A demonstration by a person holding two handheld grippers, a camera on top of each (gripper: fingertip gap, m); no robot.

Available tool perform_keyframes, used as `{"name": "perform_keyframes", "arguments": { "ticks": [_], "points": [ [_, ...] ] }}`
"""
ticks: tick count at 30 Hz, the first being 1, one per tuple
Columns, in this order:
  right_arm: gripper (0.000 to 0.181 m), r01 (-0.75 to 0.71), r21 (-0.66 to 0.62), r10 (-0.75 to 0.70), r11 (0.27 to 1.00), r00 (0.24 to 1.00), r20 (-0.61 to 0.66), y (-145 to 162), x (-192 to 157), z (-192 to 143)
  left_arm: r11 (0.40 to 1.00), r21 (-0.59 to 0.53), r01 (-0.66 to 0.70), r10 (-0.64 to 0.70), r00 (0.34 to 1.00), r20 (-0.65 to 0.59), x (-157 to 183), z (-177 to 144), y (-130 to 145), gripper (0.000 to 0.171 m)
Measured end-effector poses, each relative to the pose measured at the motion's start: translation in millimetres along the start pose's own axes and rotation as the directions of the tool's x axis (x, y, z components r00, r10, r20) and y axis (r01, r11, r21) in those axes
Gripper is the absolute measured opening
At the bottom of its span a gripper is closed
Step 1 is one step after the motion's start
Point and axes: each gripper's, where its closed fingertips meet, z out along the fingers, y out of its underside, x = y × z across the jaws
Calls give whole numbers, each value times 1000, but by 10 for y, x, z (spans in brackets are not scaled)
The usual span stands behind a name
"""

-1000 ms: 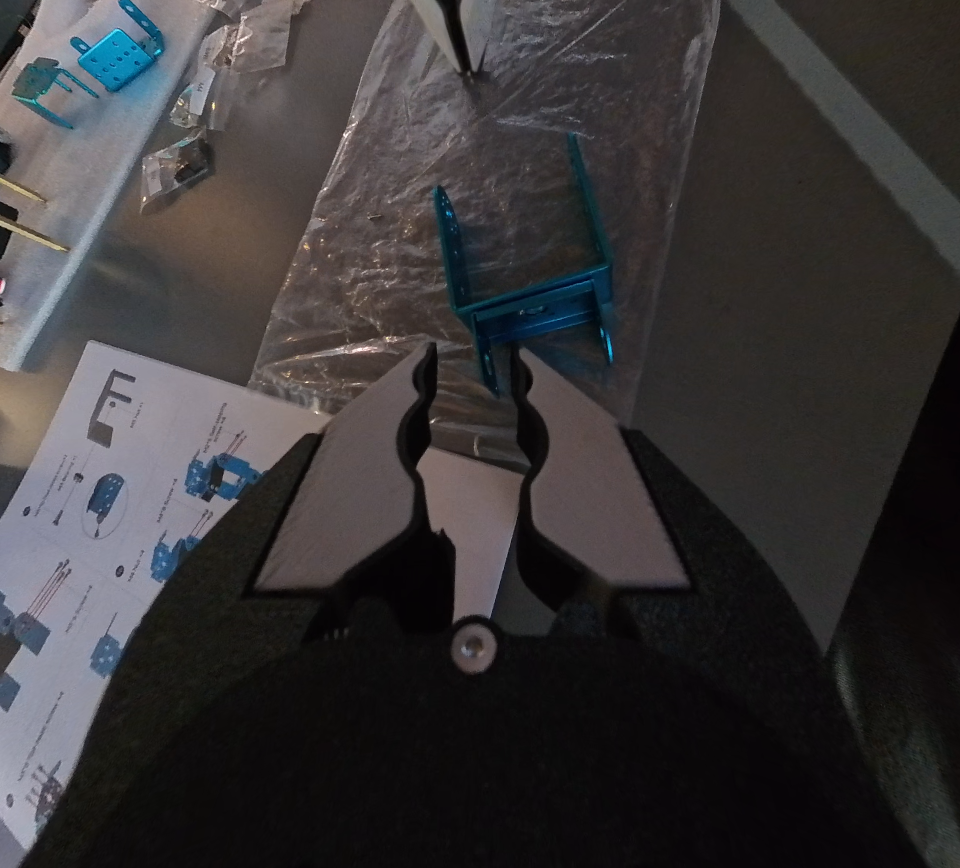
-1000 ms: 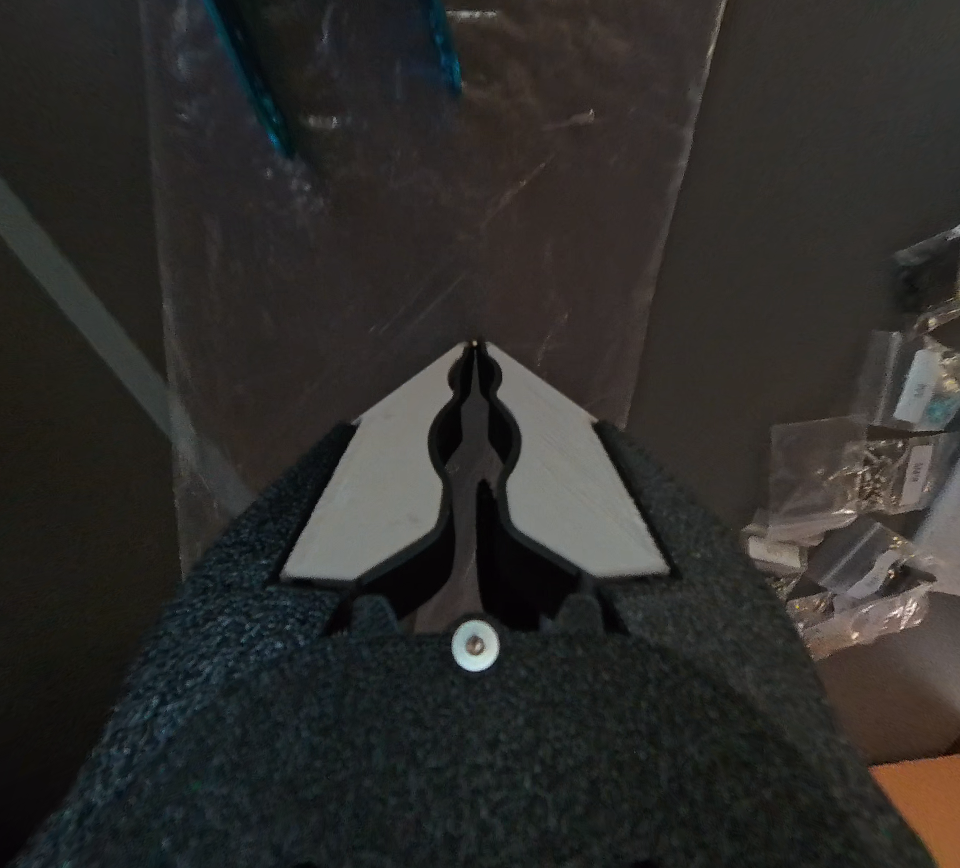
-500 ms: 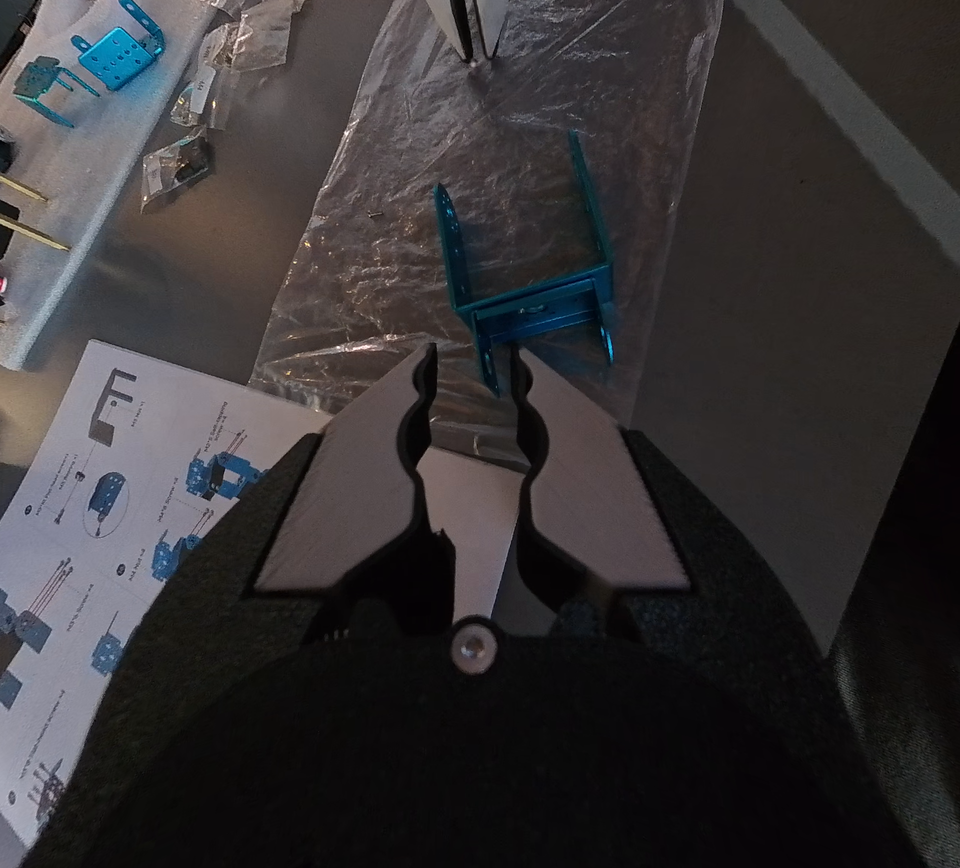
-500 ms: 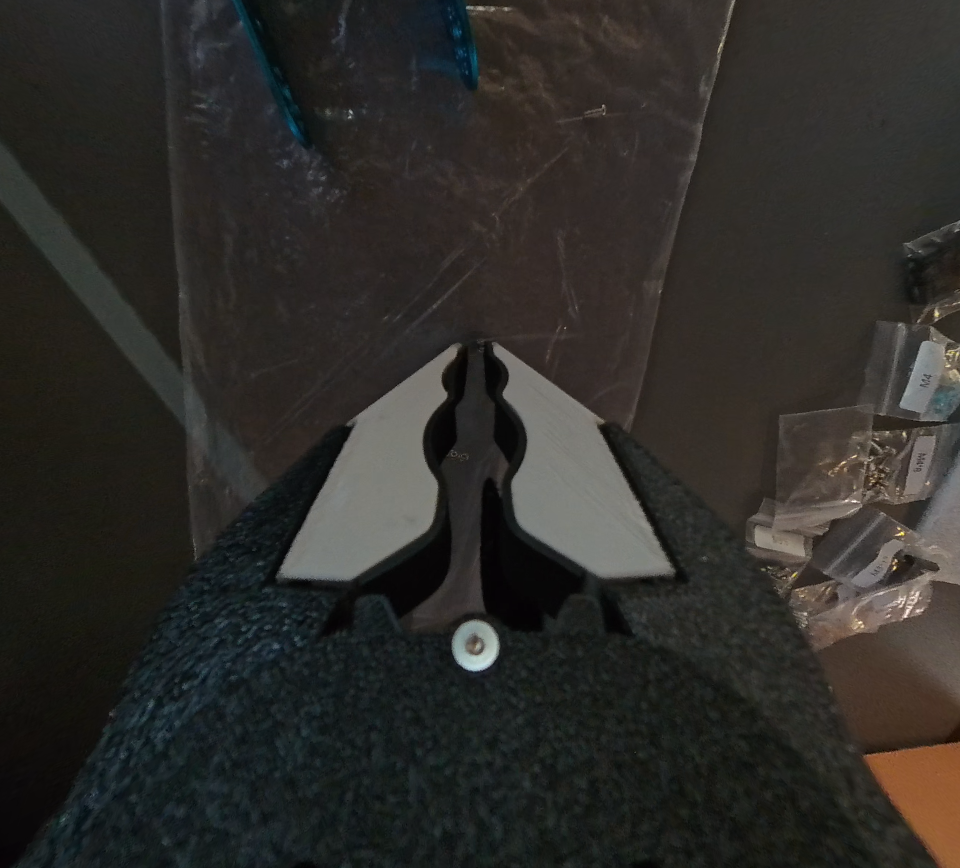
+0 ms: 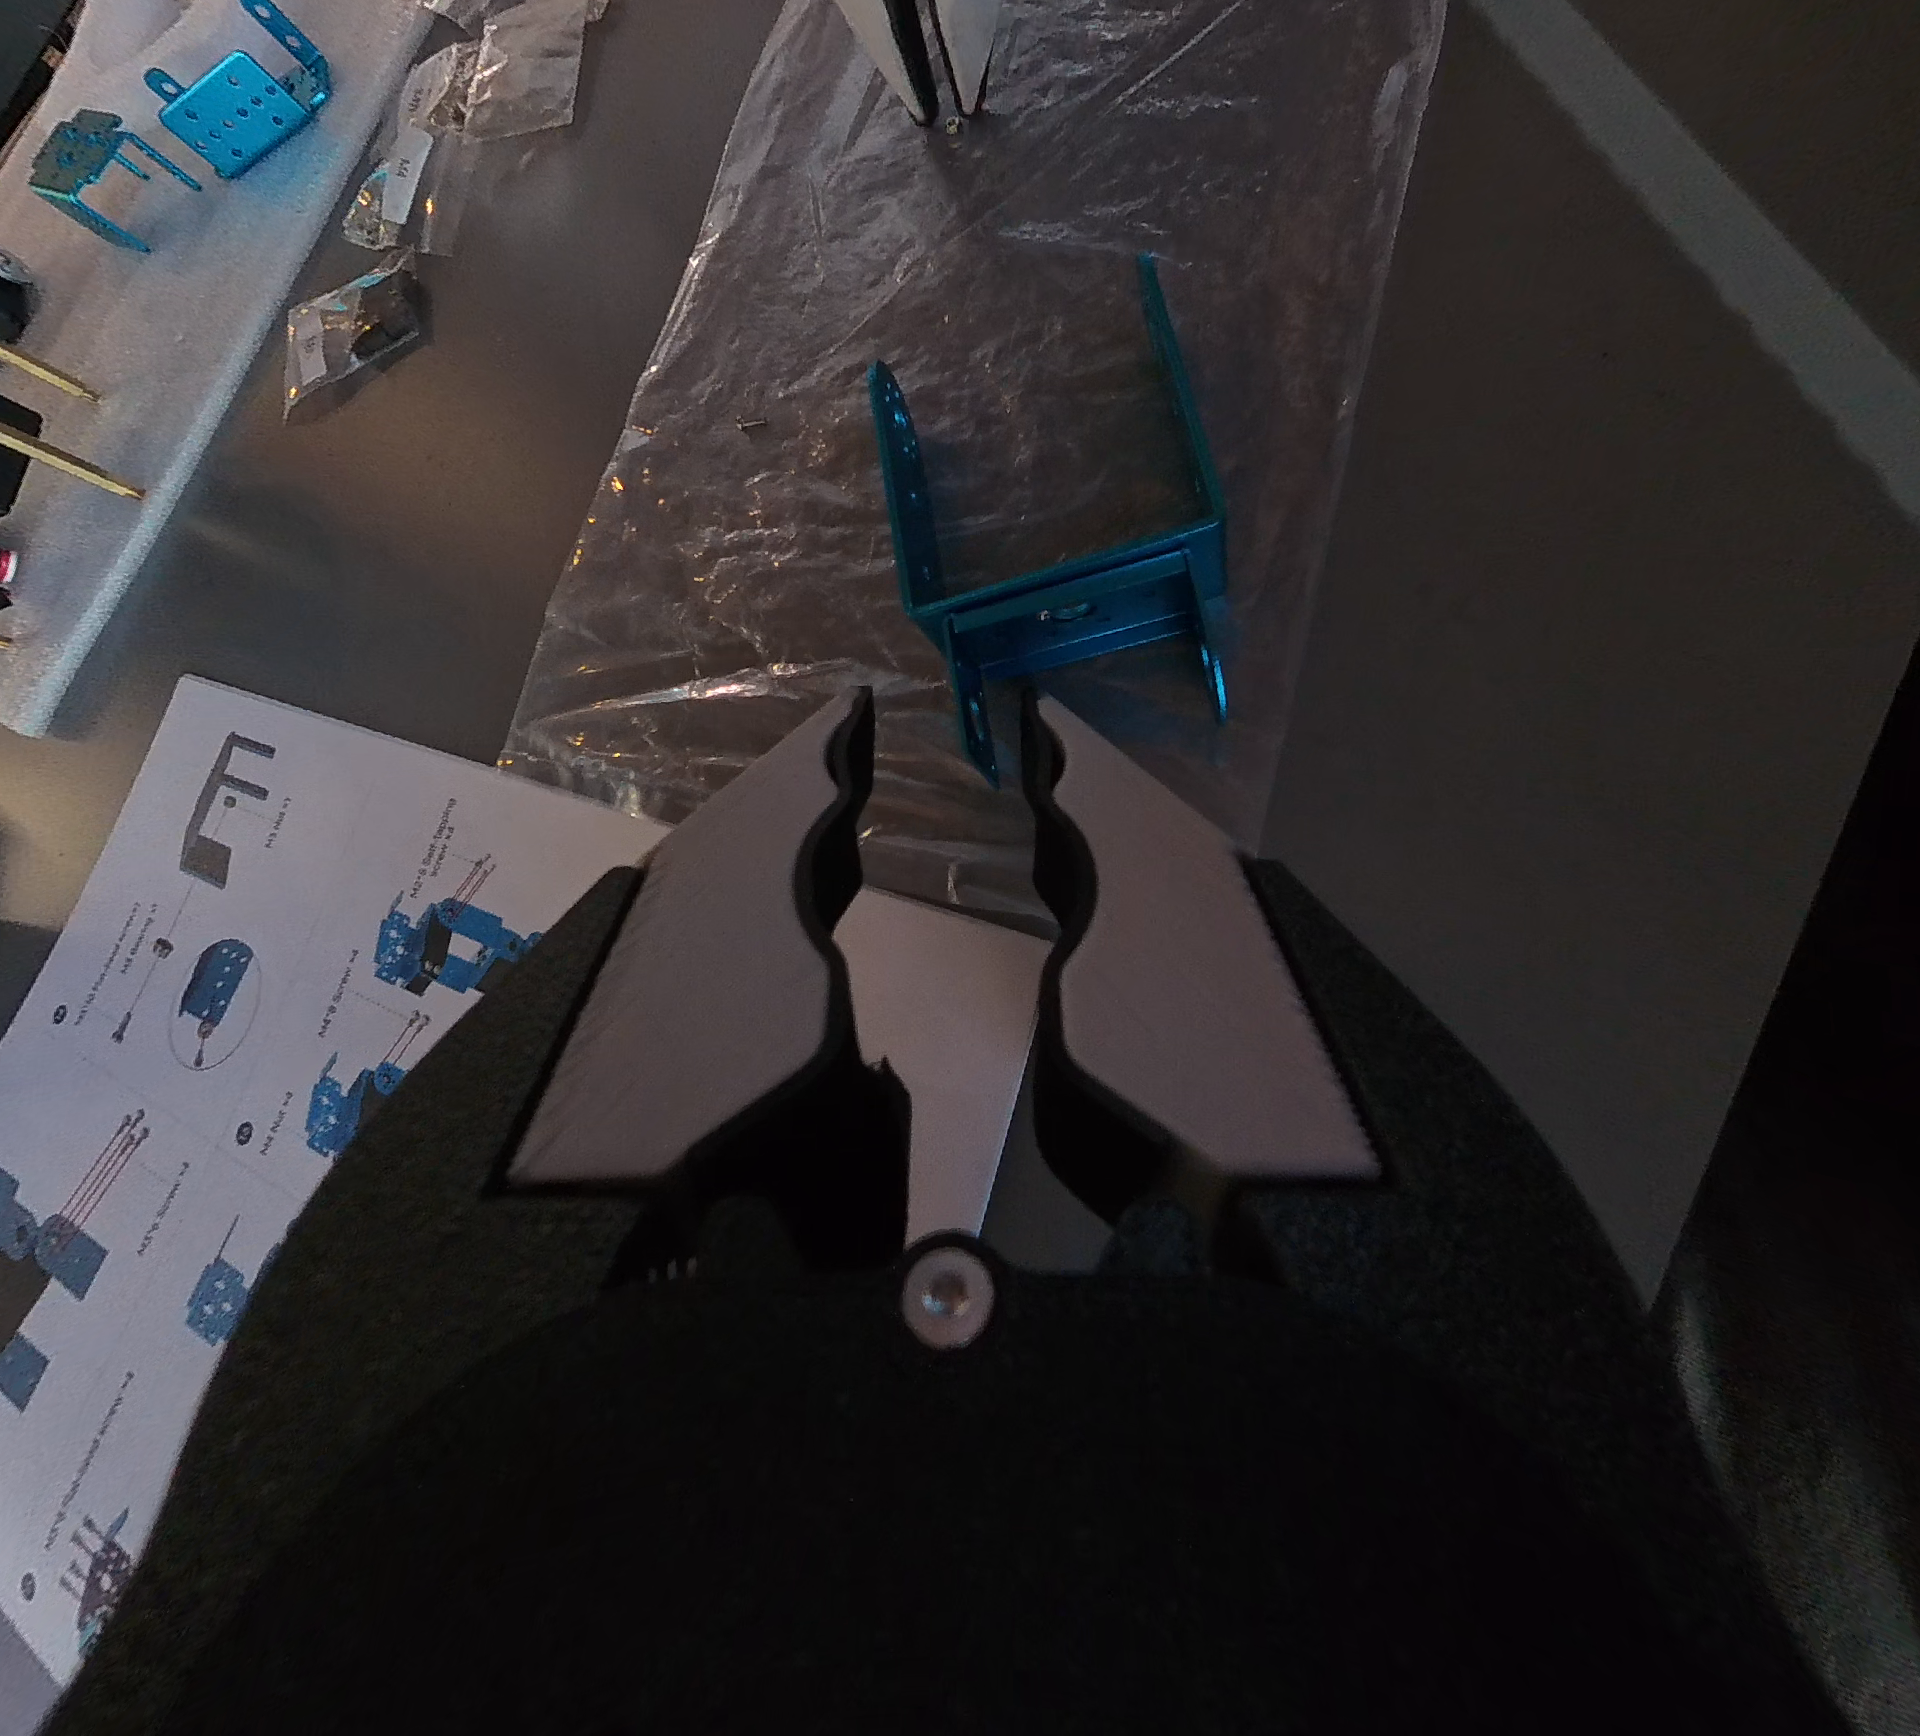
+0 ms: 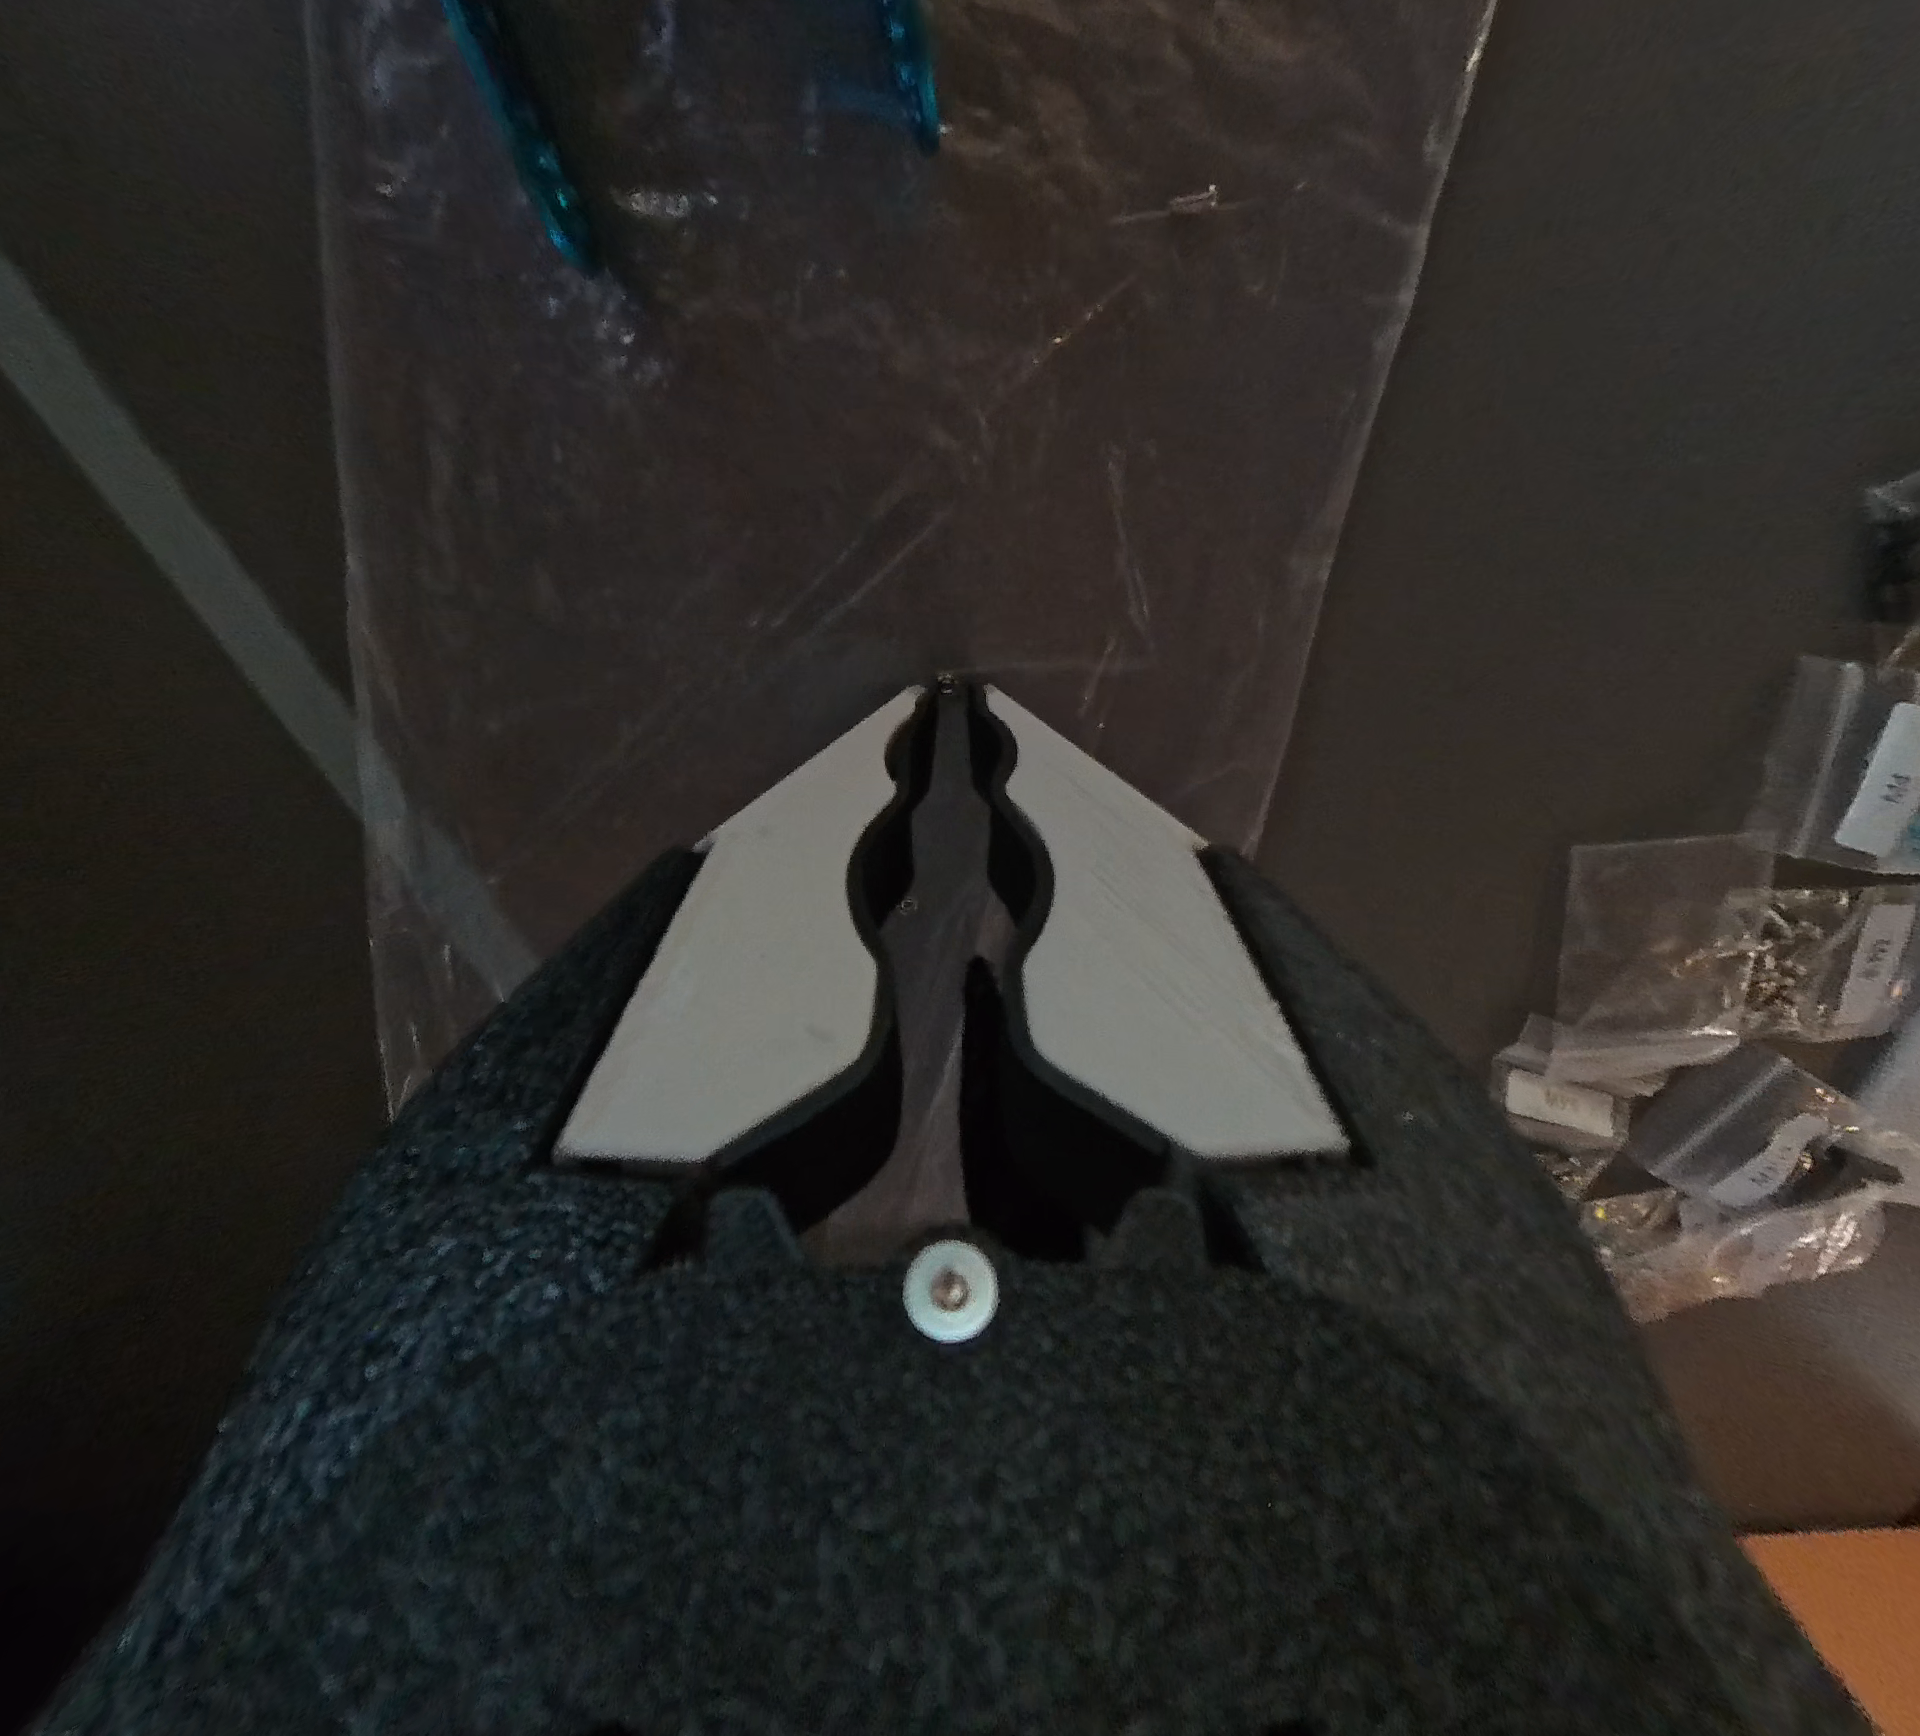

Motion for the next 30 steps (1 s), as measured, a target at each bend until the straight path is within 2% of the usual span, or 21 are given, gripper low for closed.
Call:
{"name": "perform_keyframes", "arguments": {
  "ticks": [4, 9, 13, 30],
  "points": [
    [6, 32, -110, -26, 993, 998, 57, 28, -54, -13, 1000, 0, -1, 1, 1000, 1, 0, 0, 0, 27],
    [5, 47, -178, -38, 983, 998, 54, 30, 0, -37, 1000, -1, 2, -2, 1000, -1, 0, 0, 1, 27],
    [5, 20, -169, -10, 985, 998, 62, 12, 34, -114, 1000, -1, 3, -3, 1000, -3, 0, 0, 1, 27],
    [5, 27, -191, -14, 981, 998, 67, 0, 43, 19, 1000, 0, 1, -1, 1000, -1, 0, -3, 3, 27]
  ]
}}
